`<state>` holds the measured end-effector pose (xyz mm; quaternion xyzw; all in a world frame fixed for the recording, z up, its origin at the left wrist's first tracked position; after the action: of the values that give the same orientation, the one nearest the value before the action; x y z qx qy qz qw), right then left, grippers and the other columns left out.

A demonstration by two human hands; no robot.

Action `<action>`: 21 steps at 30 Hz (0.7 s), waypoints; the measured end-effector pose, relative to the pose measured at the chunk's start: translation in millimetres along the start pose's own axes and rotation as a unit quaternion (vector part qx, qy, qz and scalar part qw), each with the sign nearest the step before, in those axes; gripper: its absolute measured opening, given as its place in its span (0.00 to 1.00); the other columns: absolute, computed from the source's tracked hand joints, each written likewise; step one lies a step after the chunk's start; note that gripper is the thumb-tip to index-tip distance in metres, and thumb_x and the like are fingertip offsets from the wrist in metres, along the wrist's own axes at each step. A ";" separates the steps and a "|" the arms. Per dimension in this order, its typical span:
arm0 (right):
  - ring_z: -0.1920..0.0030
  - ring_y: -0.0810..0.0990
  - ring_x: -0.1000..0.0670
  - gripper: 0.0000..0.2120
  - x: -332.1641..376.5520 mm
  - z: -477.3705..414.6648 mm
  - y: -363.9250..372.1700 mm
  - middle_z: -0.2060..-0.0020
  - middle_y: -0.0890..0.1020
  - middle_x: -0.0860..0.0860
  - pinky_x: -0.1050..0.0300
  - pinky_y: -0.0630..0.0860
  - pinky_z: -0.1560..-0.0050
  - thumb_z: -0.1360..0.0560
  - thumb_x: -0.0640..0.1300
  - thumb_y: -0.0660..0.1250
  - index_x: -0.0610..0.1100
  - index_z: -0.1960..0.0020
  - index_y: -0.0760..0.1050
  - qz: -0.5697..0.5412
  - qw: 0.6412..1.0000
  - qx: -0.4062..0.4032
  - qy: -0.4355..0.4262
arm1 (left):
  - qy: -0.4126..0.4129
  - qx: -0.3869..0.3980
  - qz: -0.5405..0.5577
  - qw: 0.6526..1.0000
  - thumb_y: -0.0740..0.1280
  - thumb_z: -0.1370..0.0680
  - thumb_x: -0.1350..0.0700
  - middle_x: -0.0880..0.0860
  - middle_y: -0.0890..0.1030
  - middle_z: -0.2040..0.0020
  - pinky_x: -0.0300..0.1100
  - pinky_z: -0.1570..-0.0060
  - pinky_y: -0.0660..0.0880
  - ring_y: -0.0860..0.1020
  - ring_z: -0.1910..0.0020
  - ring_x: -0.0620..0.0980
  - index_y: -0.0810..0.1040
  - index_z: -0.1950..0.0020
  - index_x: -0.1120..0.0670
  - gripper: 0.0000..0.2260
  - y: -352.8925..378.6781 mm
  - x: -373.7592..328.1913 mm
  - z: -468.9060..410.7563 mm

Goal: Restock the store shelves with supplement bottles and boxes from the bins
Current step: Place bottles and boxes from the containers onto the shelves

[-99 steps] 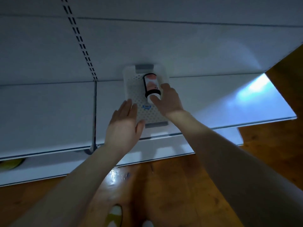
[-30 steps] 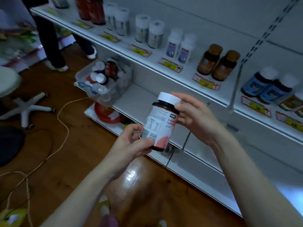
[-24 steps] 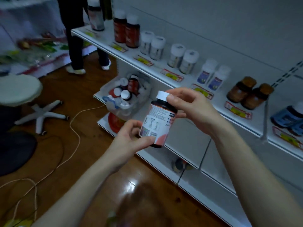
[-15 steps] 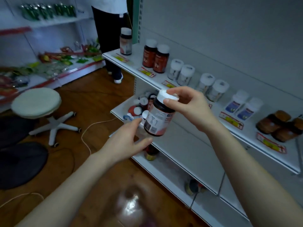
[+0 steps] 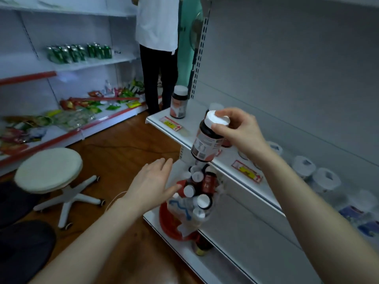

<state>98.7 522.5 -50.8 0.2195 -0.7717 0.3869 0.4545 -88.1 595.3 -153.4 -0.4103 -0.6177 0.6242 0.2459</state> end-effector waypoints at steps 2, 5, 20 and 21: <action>0.63 0.76 0.62 0.10 2.9 -27.8 6.4 0.57 0.79 0.54 0.73 0.72 0.65 0.30 0.39 0.71 0.47 0.50 0.76 0.009 1.000 -0.004 -0.003 | 0.001 0.006 -0.004 1.000 0.56 0.23 0.38 0.55 0.57 0.25 0.45 0.28 0.56 0.57 0.26 0.51 0.49 0.23 0.55 0.35 -5.0 13.5 -23.3; 0.57 0.77 0.61 0.10 4.5 -64.6 19.3 0.55 0.79 0.56 0.74 0.73 0.60 0.29 0.41 0.71 0.47 0.49 0.76 0.030 0.999 -0.007 -0.010 | 0.006 -0.008 0.001 1.000 0.57 0.23 0.39 0.56 0.59 0.25 0.45 0.28 0.57 0.58 0.27 0.52 0.50 0.24 0.56 0.34 -11.5 33.7 -52.7; 0.48 0.75 0.53 0.15 -13.9 -165.1 63.4 0.48 0.77 0.52 0.62 0.71 0.51 0.30 0.46 0.71 0.47 0.45 0.75 0.174 0.975 -0.120 0.076 | 0.146 -0.033 -0.017 0.989 0.76 0.35 0.47 0.64 0.80 0.47 0.50 0.56 0.79 0.81 0.52 0.61 0.76 0.40 0.64 0.31 -1.0 132.8 -162.8; 0.47 0.75 0.53 0.15 -16.0 -168.7 66.9 0.48 0.76 0.52 0.62 0.70 0.51 0.29 0.45 0.71 0.46 0.44 0.75 0.180 0.972 -0.123 0.083 | 0.150 -0.033 -0.018 0.988 0.76 0.35 0.47 0.64 0.80 0.47 0.50 0.55 0.78 0.80 0.52 0.61 0.76 0.40 0.64 0.30 0.8 140.0 -167.9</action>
<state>150.1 697.1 -42.8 -0.0135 -0.7996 0.3812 0.4638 -26.8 804.8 -166.6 -0.4959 -0.6014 0.5302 0.3337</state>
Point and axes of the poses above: each hand's wrist, its own z-axis away from the middle knuckle, its own y-axis out of the palm, x = y × z, the point moved 2 cm from there along -z, towards the middle knuckle
